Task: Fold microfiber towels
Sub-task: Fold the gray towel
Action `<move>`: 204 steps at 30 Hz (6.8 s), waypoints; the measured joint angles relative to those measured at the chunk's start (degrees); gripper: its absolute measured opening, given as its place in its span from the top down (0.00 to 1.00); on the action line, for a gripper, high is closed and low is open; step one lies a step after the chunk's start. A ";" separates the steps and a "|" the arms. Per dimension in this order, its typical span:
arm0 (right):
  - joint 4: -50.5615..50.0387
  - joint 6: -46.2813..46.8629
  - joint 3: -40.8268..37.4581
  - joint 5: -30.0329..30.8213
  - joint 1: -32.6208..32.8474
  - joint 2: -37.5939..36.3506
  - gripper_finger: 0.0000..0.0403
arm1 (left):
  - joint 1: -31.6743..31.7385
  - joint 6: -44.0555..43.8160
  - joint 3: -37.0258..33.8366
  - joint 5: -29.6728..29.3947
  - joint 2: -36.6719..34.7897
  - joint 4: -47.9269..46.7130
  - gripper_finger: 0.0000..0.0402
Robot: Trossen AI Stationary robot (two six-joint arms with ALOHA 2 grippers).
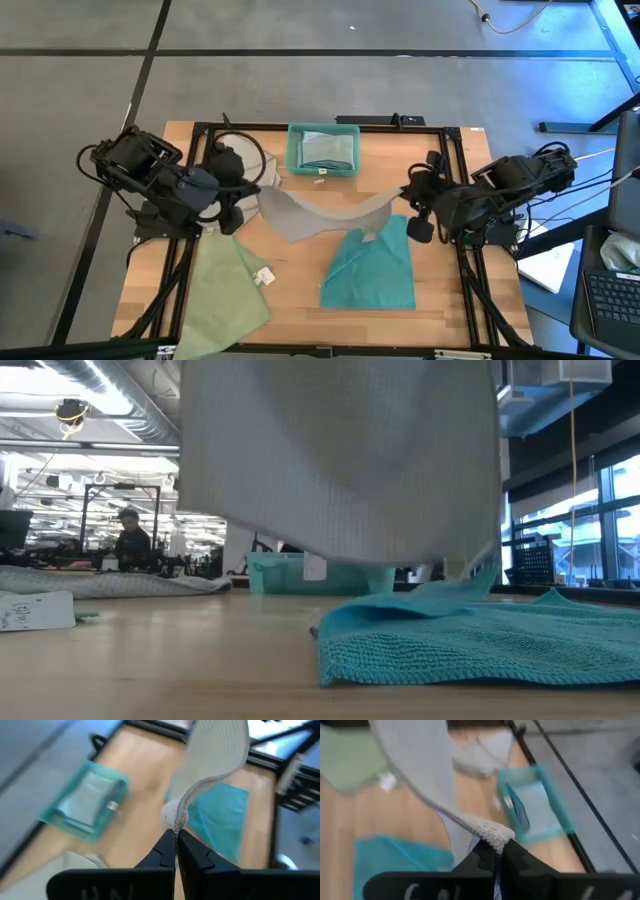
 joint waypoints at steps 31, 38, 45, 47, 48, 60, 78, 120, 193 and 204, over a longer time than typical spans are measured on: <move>1.79 8.69 12.28 -17.59 5.61 0.02 0.99 | -5.76 -5.09 0.00 1.73 -0.02 2.82 1.00; 8.79 19.79 12.26 -31.33 10.54 0.84 0.99 | -10.05 -10.14 0.00 13.89 -0.02 12.12 1.00; 5.09 19.29 9.48 -26.63 12.48 0.83 0.99 | -12.26 -9.63 -2.61 3.84 0.72 2.83 1.00; 1.37 17.91 5.83 -24.59 11.91 0.84 0.99 | -12.03 -9.61 -6.48 1.72 0.94 -0.10 1.00; -0.03 17.24 3.51 -23.82 11.40 0.84 0.99 | -11.56 -9.16 -9.10 1.06 0.94 0.16 1.00; 9.31 11.66 -31.99 -23.14 3.32 0.99 0.99 | -6.49 -8.04 -49.60 -1.81 1.03 13.86 1.00; -5.63 20.26 -29.99 -2.21 -3.47 0.86 0.99 | 3.82 -7.56 -51.98 -9.18 0.90 17.08 1.00; 13.96 29.55 7.81 -33.44 15.96 -2.45 0.99 | -15.28 -16.37 -8.93 11.56 1.61 20.69 1.00; 24.53 20.98 -41.11 -28.99 6.74 -4.18 0.97 | 1.11 23.50 -55.87 22.83 18.69 62.26 0.59; 26.66 23.57 -41.13 -27.32 6.74 -4.18 0.97 | 5.68 23.64 -55.84 23.17 22.42 58.56 0.59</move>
